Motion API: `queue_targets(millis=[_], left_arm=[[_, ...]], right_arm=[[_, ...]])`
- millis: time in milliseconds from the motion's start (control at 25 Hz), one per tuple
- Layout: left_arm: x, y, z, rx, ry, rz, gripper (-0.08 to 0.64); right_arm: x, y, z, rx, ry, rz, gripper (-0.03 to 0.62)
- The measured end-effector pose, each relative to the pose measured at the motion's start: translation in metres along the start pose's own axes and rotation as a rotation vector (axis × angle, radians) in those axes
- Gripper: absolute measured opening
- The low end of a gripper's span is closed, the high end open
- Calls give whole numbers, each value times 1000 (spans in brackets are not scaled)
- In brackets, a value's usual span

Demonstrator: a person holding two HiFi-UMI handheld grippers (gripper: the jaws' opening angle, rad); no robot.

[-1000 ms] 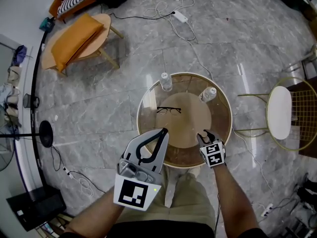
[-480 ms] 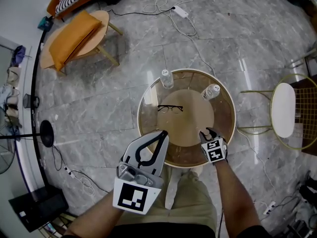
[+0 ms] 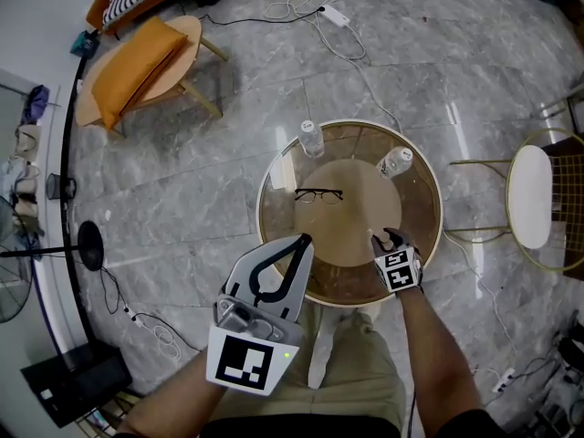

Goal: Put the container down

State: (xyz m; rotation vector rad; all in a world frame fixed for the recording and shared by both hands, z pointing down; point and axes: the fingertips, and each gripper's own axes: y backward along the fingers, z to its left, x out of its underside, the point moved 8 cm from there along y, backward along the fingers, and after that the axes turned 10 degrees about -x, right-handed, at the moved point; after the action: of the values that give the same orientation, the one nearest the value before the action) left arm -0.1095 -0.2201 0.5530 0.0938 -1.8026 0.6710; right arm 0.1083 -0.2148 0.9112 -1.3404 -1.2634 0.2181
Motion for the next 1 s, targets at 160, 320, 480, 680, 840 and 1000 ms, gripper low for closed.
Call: queue_targets(millis=[160,320,480,680,840,1000], left_arm=[[5,2,-4,5,-2,10,15],[1,8,-5,12,-1,11,15],[-8,12,-2,4,-7,0,15],[-16,15,0,-24,0,-16,15],[-26,19,-1,-38,4,-29,15],[-40,25,-1,-51,6,-55,15]], right_arm=[[-3,-1,-1,0,9,-19,150],[5,-1,5,-3,29,20,152],[8,3,8,7,46,60,152],[11,3,9,15,42,128,153],[7,3,9,-12,31,162,158],[1,22,13,-23,24,121,161]])
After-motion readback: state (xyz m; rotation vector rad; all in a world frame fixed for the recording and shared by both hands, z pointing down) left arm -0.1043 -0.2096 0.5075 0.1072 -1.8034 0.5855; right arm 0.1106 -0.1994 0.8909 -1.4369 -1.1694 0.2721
